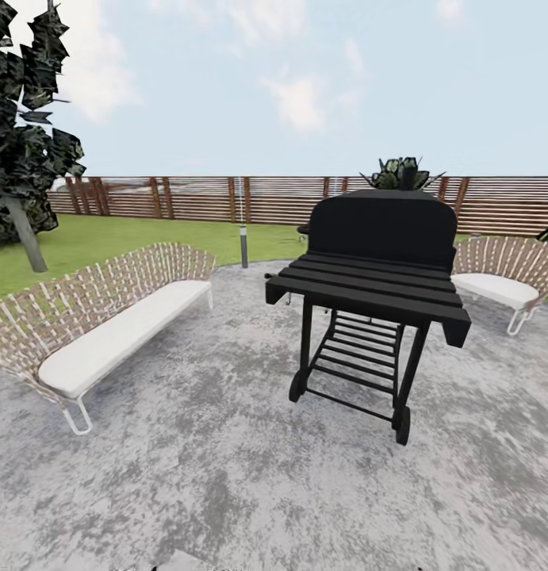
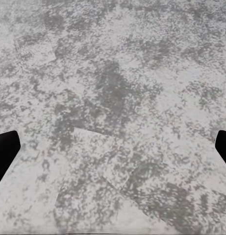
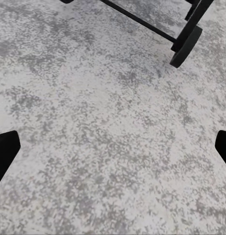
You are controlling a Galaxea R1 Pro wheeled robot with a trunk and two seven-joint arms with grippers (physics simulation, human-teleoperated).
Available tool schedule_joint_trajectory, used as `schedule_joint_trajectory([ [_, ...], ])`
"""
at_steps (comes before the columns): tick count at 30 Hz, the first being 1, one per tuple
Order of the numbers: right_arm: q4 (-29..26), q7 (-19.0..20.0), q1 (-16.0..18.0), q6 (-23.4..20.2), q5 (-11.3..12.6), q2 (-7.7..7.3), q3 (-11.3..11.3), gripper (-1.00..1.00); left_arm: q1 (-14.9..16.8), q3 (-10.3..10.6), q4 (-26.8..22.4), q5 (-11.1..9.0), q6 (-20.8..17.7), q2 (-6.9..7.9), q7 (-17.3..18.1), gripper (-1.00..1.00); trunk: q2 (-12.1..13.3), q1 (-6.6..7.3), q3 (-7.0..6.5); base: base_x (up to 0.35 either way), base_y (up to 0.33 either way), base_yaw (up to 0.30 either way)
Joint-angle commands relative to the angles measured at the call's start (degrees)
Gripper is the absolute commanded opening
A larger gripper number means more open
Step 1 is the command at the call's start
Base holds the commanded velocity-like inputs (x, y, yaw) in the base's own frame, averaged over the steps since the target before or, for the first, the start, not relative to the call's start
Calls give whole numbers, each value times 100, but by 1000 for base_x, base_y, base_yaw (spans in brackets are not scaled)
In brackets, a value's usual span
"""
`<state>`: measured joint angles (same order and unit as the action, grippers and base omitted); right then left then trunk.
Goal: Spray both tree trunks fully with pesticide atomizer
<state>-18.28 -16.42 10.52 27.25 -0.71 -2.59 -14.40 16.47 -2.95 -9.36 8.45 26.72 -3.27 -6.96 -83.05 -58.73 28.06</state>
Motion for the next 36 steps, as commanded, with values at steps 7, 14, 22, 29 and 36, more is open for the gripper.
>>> schedule_joint_trajectory([
  [7,0,-54,3,-1,-6,10,-45,100,6,-30,5,60,17,-6,-31,100,-3,0,23,0,0,296],
  [14,0,-54,3,-2,0,19,-45,100,6,-30,11,60,17,-7,-33,100,-3,0,40,0,0,296],
  [22,2,-54,3,-2,-3,21,-45,100,6,-30,153,60,17,-5,-33,100,-3,0,59,0,0,296],
  [29,10,-54,3,-8,0,21,-37,100,6,-30,170,60,17,1,-33,100,-3,0,76,0,0,296],
  [36,185,-54,3,-3,-3,20,-41,100,6,-30,171,60,17,2,-33,100,-3,0,93,0,0,296],
])
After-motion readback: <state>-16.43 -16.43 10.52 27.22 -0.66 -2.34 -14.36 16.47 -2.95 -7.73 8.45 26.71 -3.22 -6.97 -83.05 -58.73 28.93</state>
